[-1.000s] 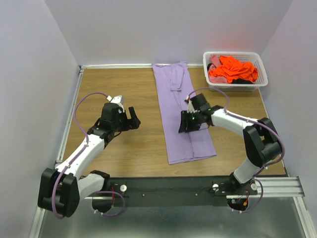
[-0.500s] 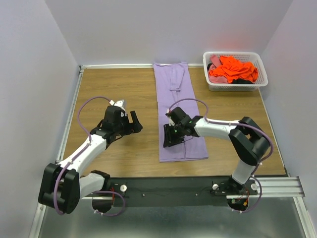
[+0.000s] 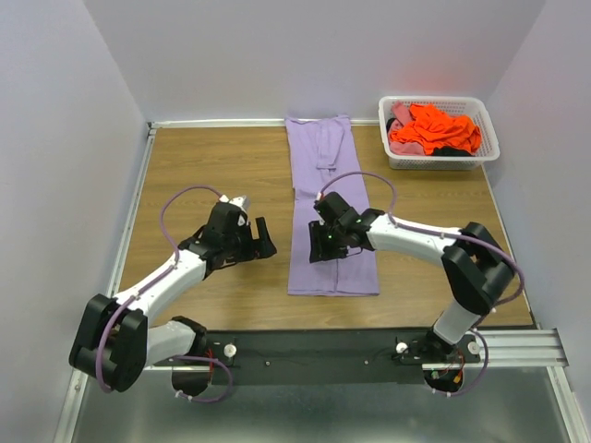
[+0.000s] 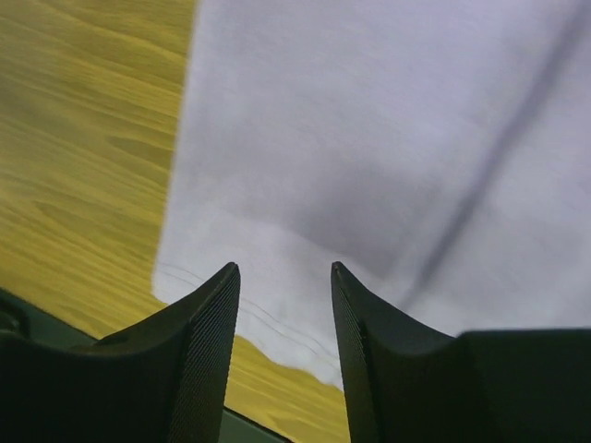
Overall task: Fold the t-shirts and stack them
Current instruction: Fold the tshirt
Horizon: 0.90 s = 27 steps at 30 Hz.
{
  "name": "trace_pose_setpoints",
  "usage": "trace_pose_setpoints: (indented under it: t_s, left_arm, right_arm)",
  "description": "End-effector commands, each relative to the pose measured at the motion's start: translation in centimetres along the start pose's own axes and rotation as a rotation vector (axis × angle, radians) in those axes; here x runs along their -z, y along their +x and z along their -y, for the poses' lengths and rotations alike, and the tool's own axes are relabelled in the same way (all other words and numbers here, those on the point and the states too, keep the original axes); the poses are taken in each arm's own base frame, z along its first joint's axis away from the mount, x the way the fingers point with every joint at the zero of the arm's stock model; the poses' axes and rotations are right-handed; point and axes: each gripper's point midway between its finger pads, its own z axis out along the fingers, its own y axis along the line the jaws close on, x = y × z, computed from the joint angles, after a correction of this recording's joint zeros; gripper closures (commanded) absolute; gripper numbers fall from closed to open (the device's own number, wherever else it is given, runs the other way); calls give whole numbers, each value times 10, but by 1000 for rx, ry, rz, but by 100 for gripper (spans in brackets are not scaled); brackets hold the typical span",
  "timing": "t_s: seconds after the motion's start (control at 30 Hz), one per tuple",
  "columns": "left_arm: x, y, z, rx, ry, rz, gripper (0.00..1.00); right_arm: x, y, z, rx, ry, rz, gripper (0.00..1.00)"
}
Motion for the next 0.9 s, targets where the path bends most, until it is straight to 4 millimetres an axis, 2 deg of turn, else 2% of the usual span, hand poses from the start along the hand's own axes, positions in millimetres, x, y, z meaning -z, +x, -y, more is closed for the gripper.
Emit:
trace_pose_setpoints:
  t_s: [0.0,0.1,0.13,0.27,0.33,0.47,0.7,0.87]
  left_arm:
    - [-2,29,8,17,14,-114,5]
    - [-4,47,19,2,19,-183,5]
    - [-5,55,26,-5,24,-210,6]
    - [-8,71,39,-17,30,-261,11]
    - [-12,78,42,-23,23,-289,12]
    - [-18,94,47,-81,11,-352,15]
    - [-23,107,60,-112,-1,-391,17]
    - [-26,109,58,-118,-37,-402,21]
  right_arm:
    - [33,23,53,-11,250,-6,48]
    - [51,41,83,-33,363,-27,46]
    - [63,42,92,-62,384,-15,45]
    - [86,56,118,-160,415,-11,43]
    - [93,70,126,-198,394,-36,42]
    - [94,90,137,-291,345,-93,42]
    - [89,97,140,-325,342,-127,43]
    - [80,108,138,-361,315,-164,46]
